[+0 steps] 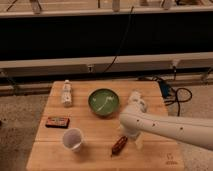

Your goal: Drag the pepper across the table

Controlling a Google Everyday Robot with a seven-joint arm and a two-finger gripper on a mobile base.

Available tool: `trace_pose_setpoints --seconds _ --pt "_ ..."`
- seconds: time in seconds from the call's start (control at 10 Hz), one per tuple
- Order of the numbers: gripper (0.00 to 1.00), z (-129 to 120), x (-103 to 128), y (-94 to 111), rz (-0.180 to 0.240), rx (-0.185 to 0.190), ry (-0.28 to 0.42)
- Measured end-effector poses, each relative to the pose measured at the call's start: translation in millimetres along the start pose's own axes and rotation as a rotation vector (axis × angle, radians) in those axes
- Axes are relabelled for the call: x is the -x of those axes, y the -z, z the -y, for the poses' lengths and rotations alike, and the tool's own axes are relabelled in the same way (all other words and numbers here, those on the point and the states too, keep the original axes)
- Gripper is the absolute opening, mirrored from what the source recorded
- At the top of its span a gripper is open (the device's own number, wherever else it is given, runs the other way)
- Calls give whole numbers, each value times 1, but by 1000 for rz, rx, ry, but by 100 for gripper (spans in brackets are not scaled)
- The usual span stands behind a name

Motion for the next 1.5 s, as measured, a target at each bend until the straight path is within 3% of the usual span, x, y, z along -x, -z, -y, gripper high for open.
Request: trace_pose_setpoints --seconds 1.5 --pt "80 -6 22 -18 62 -19 75"
